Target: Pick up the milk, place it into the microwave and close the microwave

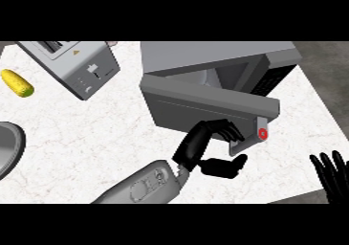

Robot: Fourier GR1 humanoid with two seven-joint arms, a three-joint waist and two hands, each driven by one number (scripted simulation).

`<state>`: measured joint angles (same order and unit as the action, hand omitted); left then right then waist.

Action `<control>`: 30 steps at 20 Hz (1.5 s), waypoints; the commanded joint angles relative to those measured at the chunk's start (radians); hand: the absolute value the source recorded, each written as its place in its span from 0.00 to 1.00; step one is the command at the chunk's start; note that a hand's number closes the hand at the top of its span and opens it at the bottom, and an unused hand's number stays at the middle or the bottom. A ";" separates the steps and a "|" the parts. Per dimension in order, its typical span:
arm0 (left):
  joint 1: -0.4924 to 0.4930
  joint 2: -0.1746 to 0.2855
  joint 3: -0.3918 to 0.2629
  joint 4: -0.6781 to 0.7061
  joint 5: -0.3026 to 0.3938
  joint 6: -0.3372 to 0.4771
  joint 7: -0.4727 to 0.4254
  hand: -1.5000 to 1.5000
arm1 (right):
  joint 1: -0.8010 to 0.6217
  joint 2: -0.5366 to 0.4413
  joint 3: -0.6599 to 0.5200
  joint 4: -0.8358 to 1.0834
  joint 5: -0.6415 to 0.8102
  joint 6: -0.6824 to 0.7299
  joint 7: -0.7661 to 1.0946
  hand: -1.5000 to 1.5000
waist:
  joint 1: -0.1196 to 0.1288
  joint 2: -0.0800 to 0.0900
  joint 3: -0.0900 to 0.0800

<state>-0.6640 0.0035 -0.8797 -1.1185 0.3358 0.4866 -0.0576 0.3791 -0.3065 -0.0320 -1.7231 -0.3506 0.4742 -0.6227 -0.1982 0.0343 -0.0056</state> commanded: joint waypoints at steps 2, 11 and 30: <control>-0.083 -0.003 0.055 0.065 0.079 0.111 -0.064 1.00 | 0.004 -0.015 0.014 -0.049 -0.049 0.038 0.025 0.00 | -0.038 0.010 0.000; -0.212 -0.003 0.171 0.173 0.244 0.098 -0.146 1.00 | 0.007 -0.066 0.031 -0.130 -0.107 0.082 0.076 0.00 | -0.088 0.033 0.000; -0.253 -0.003 0.187 0.269 0.361 0.126 -0.289 1.00 | 0.053 -0.127 0.012 -0.224 -0.245 0.121 0.141 0.00 | -0.144 0.048 0.004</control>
<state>-0.8293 0.0057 -0.7334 -0.9377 0.6724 0.6409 -0.3455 0.4270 -0.4261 -0.0188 -1.9347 -0.5673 0.5761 -0.4820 -0.3276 0.0654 -0.0029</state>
